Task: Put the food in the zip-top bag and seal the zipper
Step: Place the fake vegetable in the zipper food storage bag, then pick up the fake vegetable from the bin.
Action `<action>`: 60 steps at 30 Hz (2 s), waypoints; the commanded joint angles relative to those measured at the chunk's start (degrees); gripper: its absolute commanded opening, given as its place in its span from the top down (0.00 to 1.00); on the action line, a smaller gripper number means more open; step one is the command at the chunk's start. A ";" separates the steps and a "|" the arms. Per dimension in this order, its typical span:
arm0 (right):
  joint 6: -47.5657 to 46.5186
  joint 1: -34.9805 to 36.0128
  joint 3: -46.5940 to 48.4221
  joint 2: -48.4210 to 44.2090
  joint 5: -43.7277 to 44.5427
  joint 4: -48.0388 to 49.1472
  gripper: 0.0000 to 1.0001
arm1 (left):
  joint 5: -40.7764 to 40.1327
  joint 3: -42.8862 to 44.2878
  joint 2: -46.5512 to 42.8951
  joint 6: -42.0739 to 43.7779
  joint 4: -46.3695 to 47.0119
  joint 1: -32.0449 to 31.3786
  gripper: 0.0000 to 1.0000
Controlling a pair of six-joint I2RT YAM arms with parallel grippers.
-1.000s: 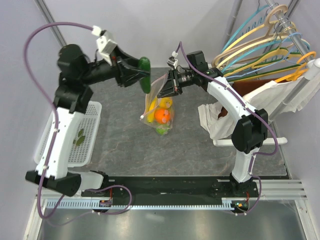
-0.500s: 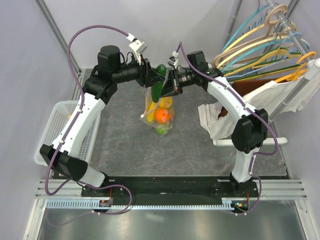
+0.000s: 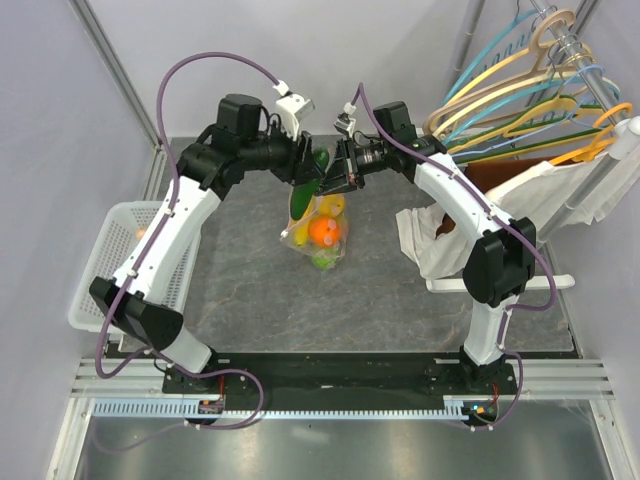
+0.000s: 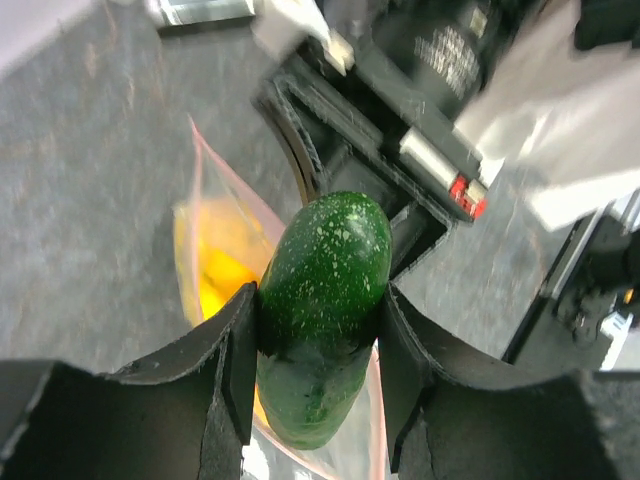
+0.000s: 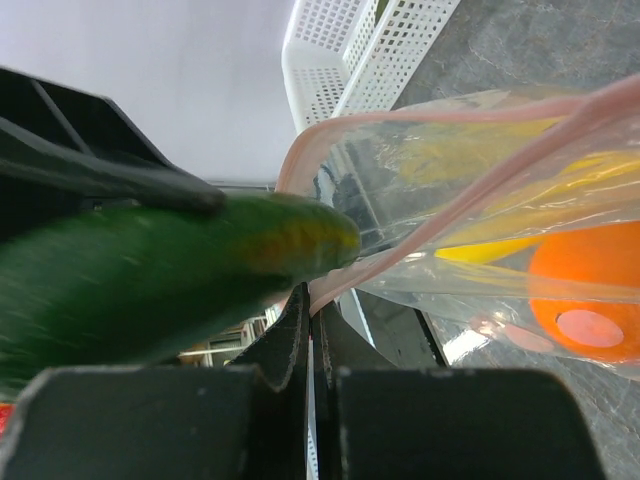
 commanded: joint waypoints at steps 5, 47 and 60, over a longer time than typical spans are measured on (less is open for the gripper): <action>-0.05 0.30 1.58 -1.67 -2.00 1.48 1.00 | -9.09 13.68 4.48 5.12 -15.97 -1.54 0.34; 0.92 0.30 1.49 -1.41 -2.27 2.10 1.00 | -23.15 -11.16 19.78 20.76 0.44 55.95 0.37; 1.01 0.21 1.14 -1.50 -2.18 2.27 1.00 | -24.47 -15.04 21.89 20.94 6.77 56.03 0.34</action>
